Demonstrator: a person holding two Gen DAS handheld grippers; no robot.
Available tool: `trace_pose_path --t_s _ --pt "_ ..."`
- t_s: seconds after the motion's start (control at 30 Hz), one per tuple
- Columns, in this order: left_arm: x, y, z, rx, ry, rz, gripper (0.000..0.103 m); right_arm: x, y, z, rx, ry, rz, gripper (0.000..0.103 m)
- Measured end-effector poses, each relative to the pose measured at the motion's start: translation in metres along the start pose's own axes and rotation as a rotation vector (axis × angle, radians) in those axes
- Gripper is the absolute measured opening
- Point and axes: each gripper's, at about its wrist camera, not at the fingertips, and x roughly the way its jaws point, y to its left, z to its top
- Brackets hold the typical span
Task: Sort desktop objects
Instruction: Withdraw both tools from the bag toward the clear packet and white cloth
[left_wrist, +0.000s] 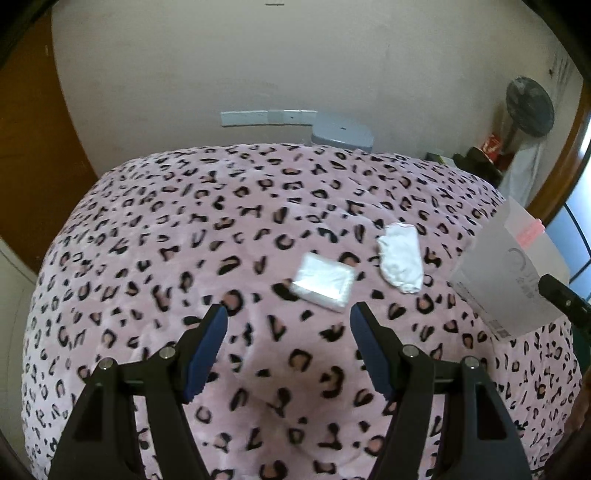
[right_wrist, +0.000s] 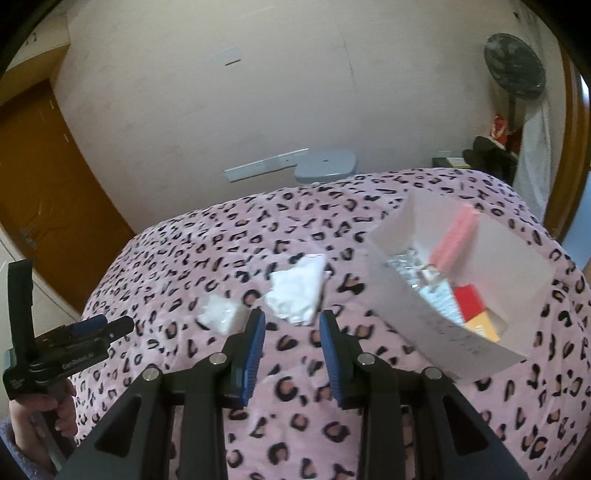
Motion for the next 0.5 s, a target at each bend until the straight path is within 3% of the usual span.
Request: trace_pose_path --t_s 0.5 --pt "-0.015 0.035 -0.015 -0.041 -0.014 0.041 0.071 0.025 0.069 -0.014 -0.053 0.044 0.083 0.031"
